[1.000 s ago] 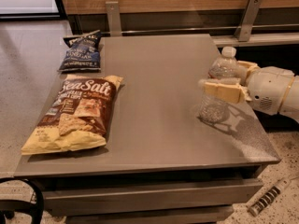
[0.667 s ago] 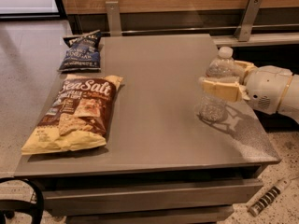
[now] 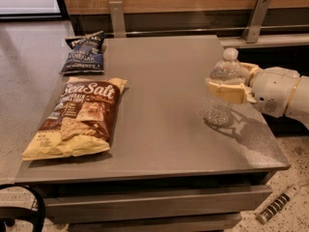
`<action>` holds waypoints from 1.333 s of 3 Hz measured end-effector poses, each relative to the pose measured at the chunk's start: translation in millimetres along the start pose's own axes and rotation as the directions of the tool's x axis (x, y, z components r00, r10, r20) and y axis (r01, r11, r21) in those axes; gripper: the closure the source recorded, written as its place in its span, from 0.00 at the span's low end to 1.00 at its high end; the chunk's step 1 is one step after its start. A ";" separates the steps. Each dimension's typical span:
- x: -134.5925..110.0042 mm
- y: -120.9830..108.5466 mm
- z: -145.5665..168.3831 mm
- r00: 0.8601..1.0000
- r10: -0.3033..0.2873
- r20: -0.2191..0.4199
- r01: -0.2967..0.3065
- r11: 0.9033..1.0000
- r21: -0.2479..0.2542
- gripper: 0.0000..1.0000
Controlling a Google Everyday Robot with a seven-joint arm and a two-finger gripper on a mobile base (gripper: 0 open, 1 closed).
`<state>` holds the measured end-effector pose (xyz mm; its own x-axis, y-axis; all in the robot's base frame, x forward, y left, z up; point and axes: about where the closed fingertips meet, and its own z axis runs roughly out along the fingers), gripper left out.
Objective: Move water bottle near blue chip bag
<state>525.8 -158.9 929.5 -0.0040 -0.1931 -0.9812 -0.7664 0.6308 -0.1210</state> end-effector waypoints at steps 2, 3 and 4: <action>-51.0 -47.8 21.3 0.997 -0.028 -0.067 0.030 0.999 0.025 1.00; -96.7 -73.7 57.6 0.997 -0.046 -0.059 0.050 0.997 0.065 1.00; -119.9 -88.4 97.6 0.999 -0.040 -0.017 0.042 0.993 0.109 1.00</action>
Offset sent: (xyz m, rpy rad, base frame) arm 0.1232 0.0028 0.1270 -0.1171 -0.0033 -0.0833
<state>656.7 -118.2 1043.2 0.0161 -0.2312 -0.9728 -0.6913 0.7003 -0.1779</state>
